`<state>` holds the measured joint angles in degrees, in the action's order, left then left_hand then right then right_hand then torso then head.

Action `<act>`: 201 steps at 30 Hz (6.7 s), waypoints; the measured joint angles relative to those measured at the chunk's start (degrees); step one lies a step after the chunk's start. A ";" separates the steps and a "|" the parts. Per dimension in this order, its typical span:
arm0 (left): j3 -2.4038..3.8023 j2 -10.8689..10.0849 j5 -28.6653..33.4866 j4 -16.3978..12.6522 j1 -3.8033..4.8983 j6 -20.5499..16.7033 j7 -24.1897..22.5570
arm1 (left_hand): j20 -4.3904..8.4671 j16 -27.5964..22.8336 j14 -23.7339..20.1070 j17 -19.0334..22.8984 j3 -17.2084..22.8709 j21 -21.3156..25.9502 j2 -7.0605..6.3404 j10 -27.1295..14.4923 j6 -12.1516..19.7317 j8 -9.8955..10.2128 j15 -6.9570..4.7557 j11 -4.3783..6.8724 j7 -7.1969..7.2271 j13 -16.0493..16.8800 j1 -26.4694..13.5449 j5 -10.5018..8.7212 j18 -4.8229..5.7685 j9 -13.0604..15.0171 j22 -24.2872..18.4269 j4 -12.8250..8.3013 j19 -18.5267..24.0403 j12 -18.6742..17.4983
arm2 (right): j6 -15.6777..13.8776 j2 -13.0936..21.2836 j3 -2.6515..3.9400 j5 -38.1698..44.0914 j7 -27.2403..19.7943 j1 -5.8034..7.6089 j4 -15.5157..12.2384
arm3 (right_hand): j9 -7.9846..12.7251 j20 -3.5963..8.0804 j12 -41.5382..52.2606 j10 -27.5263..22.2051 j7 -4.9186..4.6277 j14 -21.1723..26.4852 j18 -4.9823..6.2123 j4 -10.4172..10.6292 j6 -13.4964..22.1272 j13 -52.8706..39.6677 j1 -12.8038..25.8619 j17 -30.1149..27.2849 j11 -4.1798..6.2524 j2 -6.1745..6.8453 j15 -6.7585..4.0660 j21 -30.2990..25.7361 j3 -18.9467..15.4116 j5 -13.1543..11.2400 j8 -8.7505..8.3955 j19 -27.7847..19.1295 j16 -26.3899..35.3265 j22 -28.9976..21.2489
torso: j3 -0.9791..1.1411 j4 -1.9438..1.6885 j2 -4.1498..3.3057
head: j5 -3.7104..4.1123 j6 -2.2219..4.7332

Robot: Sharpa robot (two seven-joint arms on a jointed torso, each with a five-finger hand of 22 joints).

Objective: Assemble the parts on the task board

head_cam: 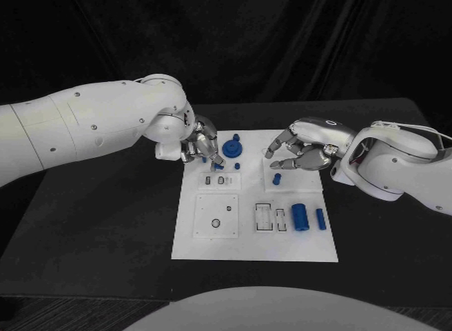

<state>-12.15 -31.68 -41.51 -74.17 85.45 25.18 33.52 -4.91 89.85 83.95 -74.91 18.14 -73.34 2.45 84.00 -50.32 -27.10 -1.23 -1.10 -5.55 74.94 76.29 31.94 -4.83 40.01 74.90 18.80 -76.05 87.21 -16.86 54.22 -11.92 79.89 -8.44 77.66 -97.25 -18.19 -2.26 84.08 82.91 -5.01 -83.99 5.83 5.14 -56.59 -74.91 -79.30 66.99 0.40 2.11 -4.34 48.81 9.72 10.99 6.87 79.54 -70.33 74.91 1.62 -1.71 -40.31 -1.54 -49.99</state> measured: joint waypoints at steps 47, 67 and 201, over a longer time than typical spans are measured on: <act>-0.02 2.96 0.02 2.89 -2.61 2.92 5.76 | 0.00 0.00 0.00 0.00 1.11 0.02 0.37 0.01 0.03 1.79 0.01 -0.03 -0.08 0.00 -3.15 -1.39 0.02 0.92 0.00 -1.45 -0.58 -0.03 | 0.82 -0.84 0.01 0.04 -0.04 -0.05 0.72 | -0.03 0.00 0.01 0.01 0.00 0.00 0.00 0.15 0.00 0.00 0.00 -0.40 0.00 0.00 0.00 -0.44 0.16 0.27 0.00 0.00 0.24 0.02 | -0.12 -0.10 0.11 | -0.58 0.00; 0.04 3.09 0.06 3.28 -3.72 1.46 5.28 | 0.00 0.00 0.00 0.00 1.74 0.02 0.15 0.01 0.01 2.05 0.01 -0.03 -0.09 -0.01 -3.63 -1.60 0.01 1.02 0.00 -2.07 -0.58 -0.03 | 1.25 -0.89 0.01 0.06 -0.05 -0.25 1.11 | -0.09 -0.21 -0.21 -0.21 0.00 0.00 0.00 0.15 0.00 0.00 0.24 -0.54 -0.21 -0.24 0.00 -0.79 0.16 0.27 0.00 -0.21 0.47 0.01 | -0.18 -0.13 0.07 | -0.77 0.00; 0.15 1.50 0.54 2.07 -5.07 -3.27 1.30 | -0.39 0.00 0.00 0.00 3.08 2.72 1.24 -1.87 -0.64 5.22 0.01 -0.69 -0.41 -0.01 -5.71 -5.17 0.00 1.49 0.00 -3.74 1.52 -2.71 | 2.72 -1.47 0.00 0.07 0.26 -1.11 2.36 | -0.29 -0.21 -0.66 -0.81 0.00 0.04 0.88 0.31 0.00 0.00 0.21 -1.51 -0.41 -0.21 0.36 -2.77 0.32 0.27 0.00 -0.62 1.33 0.00 | -0.11 -0.14 0.18 | -1.10 0.00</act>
<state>-12.00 -30.18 -40.97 -72.10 80.38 21.91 34.82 -5.30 89.85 83.95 -74.91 21.22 -70.62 3.69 82.13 -50.96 -21.89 -1.22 -1.79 -5.96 74.94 70.58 26.77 -4.82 41.50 74.90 15.06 -74.53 84.50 -14.14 52.75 -11.92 79.96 -8.18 76.55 -94.89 -18.48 -2.47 83.42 82.09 -5.01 -83.95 6.72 5.46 -56.59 -74.91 -79.09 65.48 -0.01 1.89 -3.98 46.04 10.04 11.27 6.87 78.92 -69.00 74.91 1.51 -1.85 -40.14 -2.64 -49.99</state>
